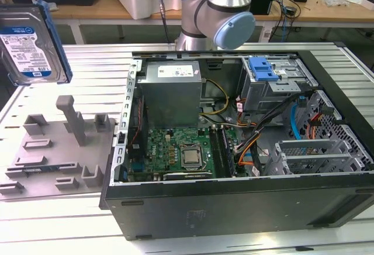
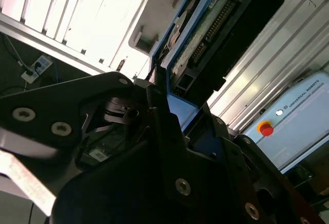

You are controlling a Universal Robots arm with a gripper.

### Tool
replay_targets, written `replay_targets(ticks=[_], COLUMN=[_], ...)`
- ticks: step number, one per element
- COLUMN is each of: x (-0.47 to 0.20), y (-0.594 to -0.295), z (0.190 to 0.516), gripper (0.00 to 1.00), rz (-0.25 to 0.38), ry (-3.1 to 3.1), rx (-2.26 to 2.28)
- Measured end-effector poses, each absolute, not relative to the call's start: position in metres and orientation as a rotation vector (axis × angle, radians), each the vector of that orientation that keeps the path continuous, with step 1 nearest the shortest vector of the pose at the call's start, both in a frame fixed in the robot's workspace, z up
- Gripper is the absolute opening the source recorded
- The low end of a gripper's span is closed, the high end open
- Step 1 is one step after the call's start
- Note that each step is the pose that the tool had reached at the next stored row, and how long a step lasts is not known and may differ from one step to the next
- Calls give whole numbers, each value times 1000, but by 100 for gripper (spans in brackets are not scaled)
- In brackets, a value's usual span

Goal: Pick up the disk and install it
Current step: 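Pick up the disk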

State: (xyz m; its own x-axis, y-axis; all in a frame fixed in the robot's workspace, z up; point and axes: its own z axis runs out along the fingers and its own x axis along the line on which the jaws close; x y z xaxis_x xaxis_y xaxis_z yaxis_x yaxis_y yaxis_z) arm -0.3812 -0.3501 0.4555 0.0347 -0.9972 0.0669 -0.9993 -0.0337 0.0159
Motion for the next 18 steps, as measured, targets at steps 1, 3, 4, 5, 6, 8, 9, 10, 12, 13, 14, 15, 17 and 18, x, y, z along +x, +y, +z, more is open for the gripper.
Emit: replay_targets(ticks=[1,3,4,5,6,8,9,10,12,13,14,15,17,18], x=[-380,-378,-378,-376,-375,-370,-367,-364,-357,-353,-350,-346,-340,-335], y=[-350,-351,-351,-352,-352,-352,-353,-353,-355,-356,-357,-359,-361,-363], z=[456,456,456,456,456,456,456,456,456,456,457,458,459,461], gripper=[36,36,36,36,36,36,36,36,36,36,36,36,36,36], rz=[57,57,57,57,57,57,57,57,57,57,57,57,57,57], ry=[-2143,-2142,-2142,-2142,-2143,-2142,-2142,-2142,-2143,-2143,-2142,-2142,-2142,-2142], rx=[2217,2217,2217,2217,2217,2217,2217,2217,2217,2217,2217,2217,2217,2217])
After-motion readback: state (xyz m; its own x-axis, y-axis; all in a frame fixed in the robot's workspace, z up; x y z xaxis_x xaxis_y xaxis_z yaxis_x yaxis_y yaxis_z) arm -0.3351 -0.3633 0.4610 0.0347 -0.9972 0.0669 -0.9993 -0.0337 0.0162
